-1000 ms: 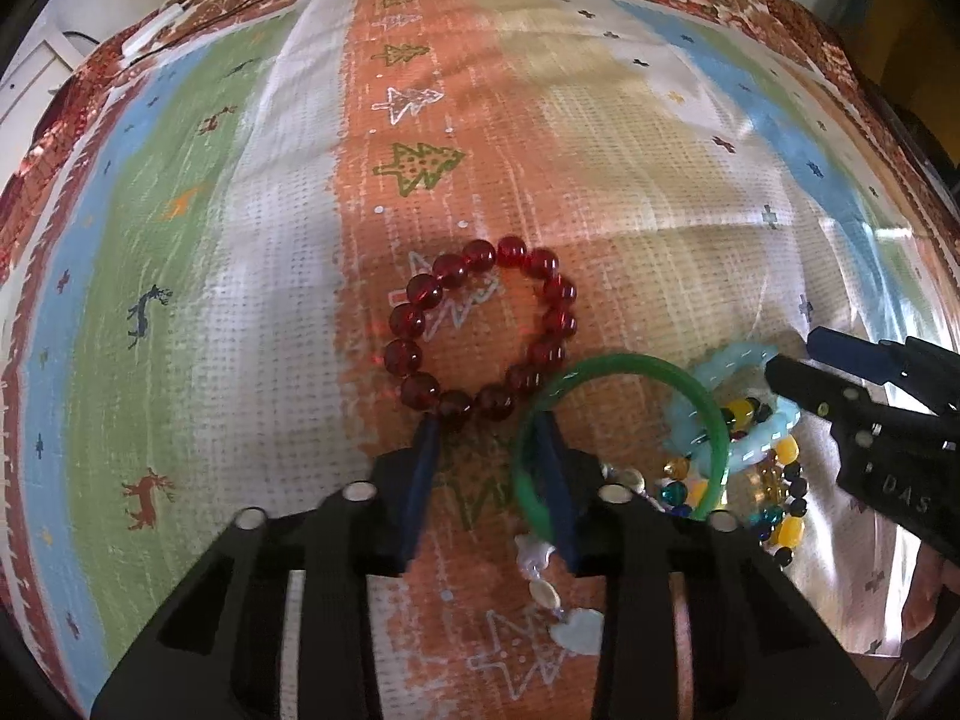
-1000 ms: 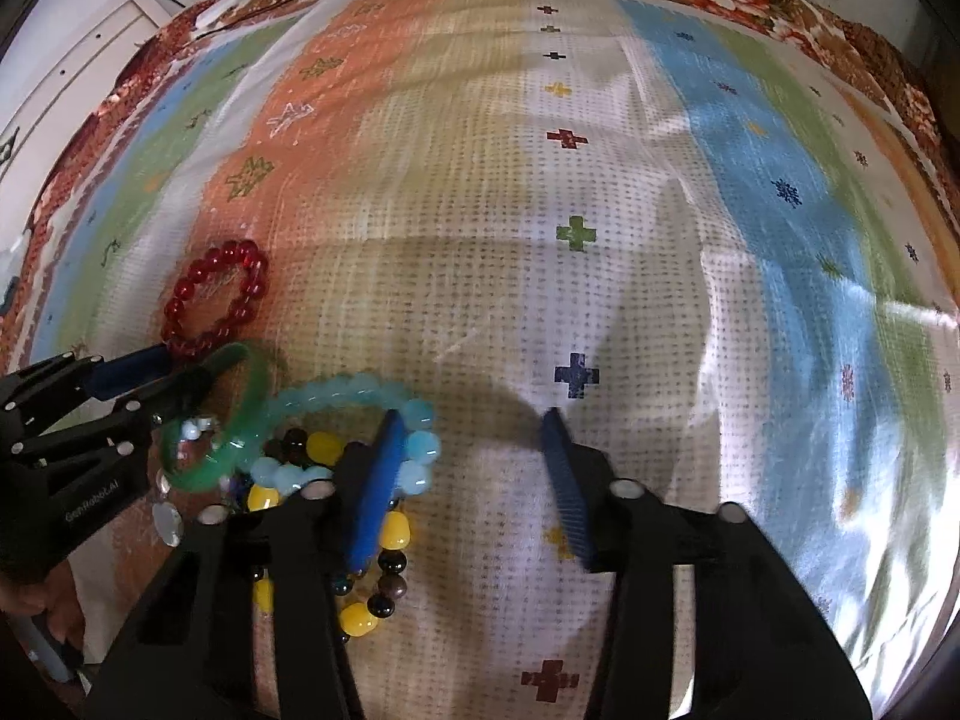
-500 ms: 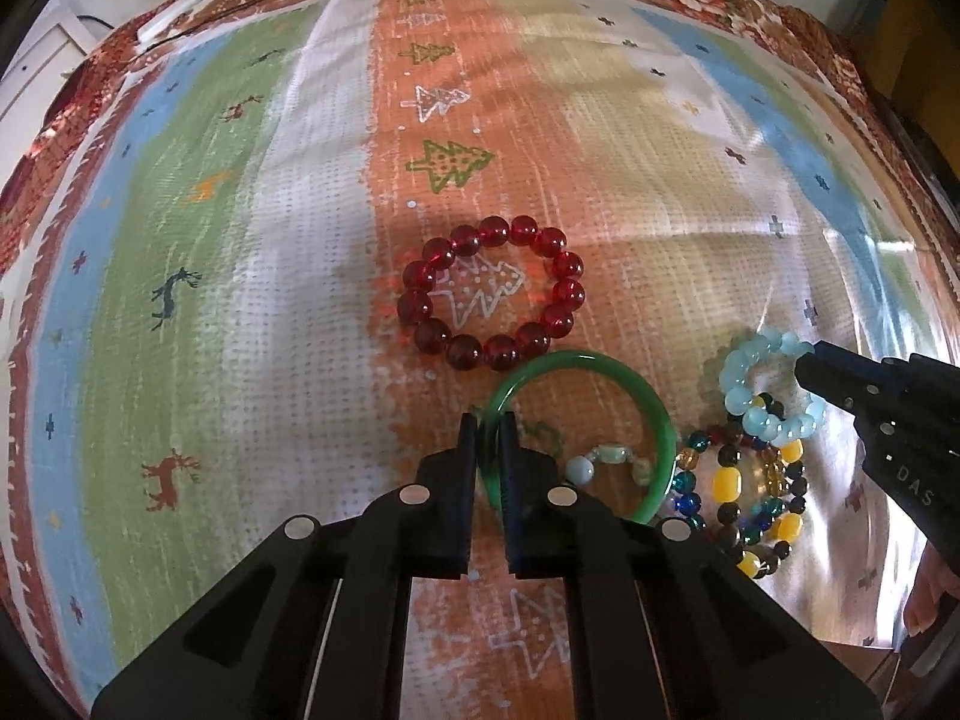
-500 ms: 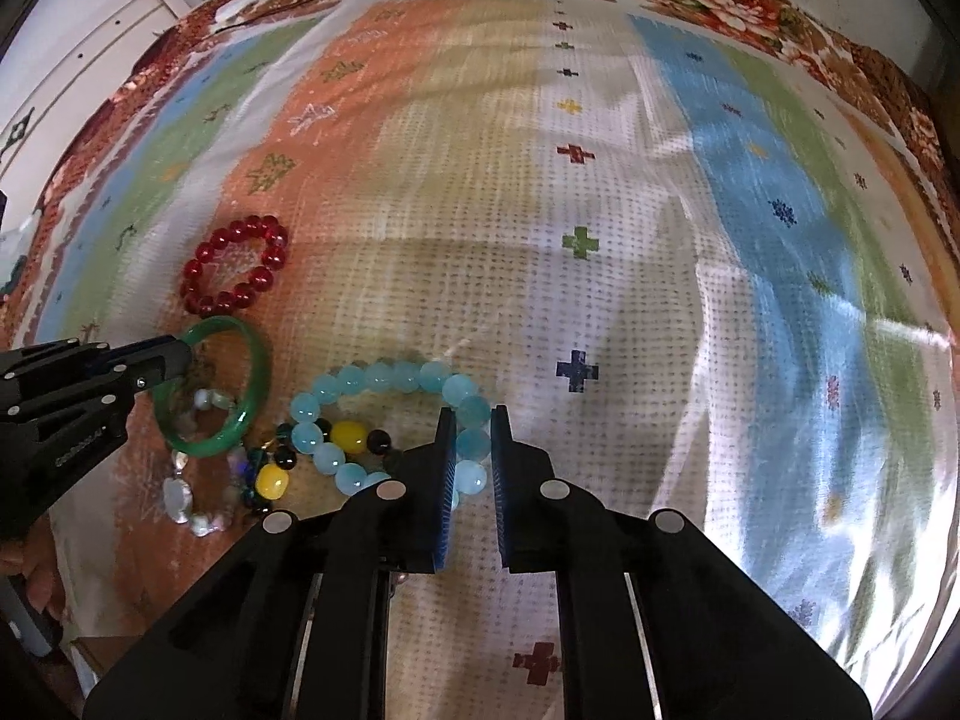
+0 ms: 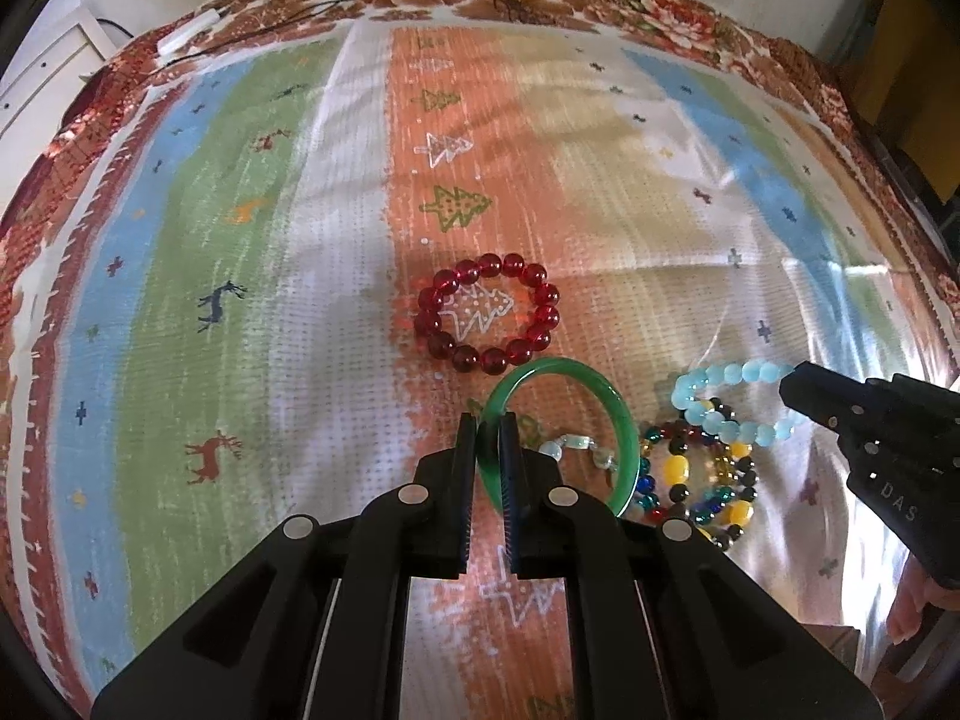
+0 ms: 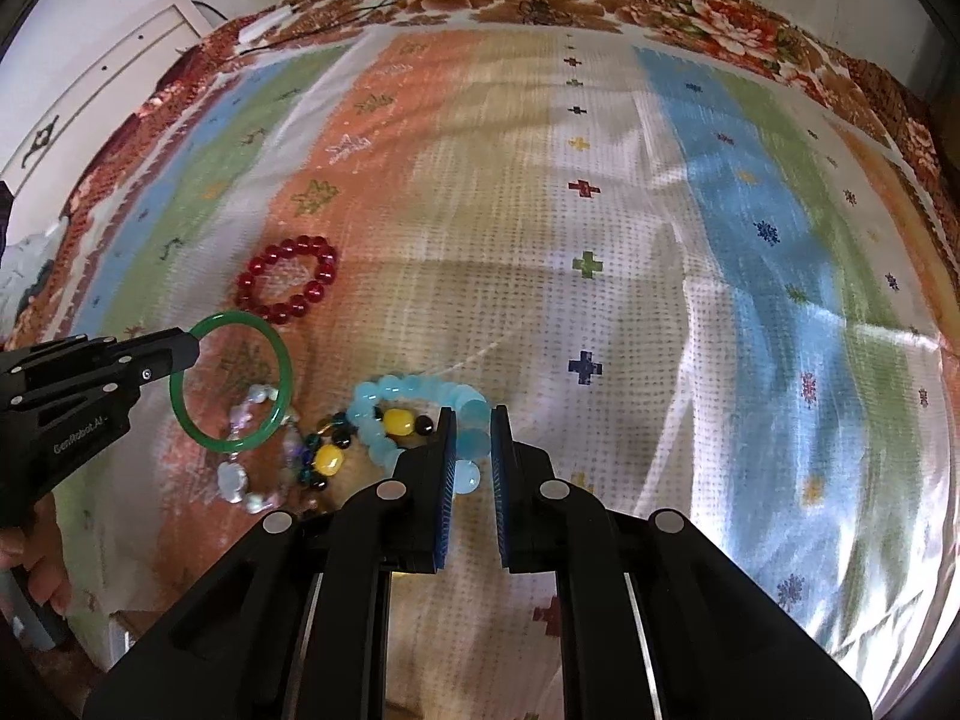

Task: Organize jewelry
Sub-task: 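Lift the green bangle with the left tool while the right lifts the blue bracelet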

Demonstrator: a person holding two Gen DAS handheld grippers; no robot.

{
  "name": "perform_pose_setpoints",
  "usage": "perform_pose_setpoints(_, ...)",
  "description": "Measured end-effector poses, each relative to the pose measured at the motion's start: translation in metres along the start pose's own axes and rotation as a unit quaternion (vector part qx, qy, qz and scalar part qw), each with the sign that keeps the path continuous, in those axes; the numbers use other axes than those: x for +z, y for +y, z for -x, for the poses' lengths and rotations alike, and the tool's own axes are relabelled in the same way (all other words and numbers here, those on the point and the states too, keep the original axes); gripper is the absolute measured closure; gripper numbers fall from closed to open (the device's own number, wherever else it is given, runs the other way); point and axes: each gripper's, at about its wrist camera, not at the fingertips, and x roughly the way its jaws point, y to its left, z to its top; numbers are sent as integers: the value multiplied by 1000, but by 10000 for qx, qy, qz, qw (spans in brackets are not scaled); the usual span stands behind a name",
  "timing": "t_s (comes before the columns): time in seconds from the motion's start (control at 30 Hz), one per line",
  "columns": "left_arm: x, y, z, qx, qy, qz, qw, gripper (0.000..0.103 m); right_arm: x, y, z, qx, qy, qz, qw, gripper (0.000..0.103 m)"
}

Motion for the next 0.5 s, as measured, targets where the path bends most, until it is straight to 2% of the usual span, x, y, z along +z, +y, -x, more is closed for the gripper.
perform_pose_setpoints(0.5,-12,-3,36,-127,-249,150,9995,96,-10,6,40,111,-341,30,9994,91)
